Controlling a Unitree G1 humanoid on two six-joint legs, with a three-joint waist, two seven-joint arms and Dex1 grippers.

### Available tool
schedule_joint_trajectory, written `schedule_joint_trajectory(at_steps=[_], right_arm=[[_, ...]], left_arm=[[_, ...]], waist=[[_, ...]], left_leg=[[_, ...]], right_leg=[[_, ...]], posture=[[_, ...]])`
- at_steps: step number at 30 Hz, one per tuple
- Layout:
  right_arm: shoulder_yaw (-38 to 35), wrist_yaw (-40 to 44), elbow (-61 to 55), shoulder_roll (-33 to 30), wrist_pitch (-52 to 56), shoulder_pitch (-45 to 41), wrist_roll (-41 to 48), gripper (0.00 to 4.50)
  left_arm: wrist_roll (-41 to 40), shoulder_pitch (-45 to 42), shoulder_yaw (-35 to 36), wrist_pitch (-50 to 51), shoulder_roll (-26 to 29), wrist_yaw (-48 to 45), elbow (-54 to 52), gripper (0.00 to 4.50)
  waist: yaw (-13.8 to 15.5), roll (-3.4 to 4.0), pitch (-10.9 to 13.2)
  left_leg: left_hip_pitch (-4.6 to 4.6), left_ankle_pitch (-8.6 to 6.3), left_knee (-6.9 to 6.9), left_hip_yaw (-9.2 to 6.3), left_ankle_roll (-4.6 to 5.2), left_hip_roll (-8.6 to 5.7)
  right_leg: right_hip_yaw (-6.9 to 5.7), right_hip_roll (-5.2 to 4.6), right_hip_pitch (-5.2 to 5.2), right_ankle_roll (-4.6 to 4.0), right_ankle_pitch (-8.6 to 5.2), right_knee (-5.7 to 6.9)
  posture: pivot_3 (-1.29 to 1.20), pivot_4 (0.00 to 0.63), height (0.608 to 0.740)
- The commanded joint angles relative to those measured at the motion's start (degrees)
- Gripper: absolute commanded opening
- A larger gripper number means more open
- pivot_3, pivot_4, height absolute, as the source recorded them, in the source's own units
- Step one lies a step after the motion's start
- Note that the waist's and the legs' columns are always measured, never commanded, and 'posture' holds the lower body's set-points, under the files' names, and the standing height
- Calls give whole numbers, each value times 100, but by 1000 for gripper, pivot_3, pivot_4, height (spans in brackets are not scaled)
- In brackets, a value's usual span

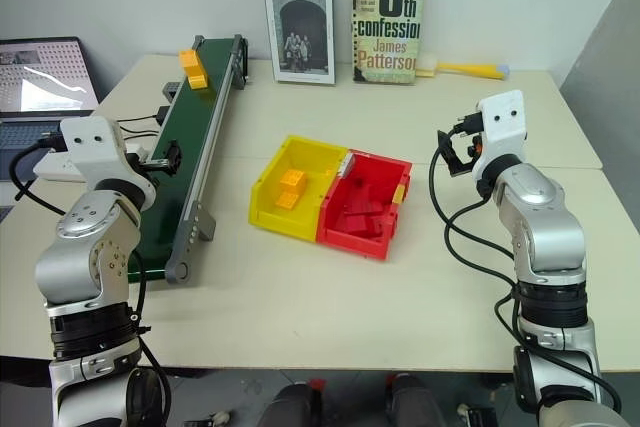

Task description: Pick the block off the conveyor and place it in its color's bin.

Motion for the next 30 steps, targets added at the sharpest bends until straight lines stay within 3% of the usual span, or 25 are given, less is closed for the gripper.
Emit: schedule_joint_trajectory(at_steps=[1,10,30], right_arm=[[-11,1066,-160,-214,-141,-447,698,4500],[424,3315,-479,-656,607,-1155,2327,4500],[700,3583,-600,-728,648,-1264,2472,4500]], left_arm=[[8,-133,156,-230,73,29,34,4478],[-28,-392,128,-394,130,-54,568,4478],[49,-499,74,-409,177,56,839,4478]], waist=[[-1,0,0],[-7,0,0],[1,-1,-1]], left_leg=[[0,0,0,1,0,0],[0,-6,-1,-13,11,0],[-1,-6,0,-16,10,3]], right_leg=[[0,0,0,0,0,0],[-15,5,5,0,0,-8],[-15,-3,7,0,0,-13]], posture=[[0,150,740],[0,150,740],[0,150,740]])
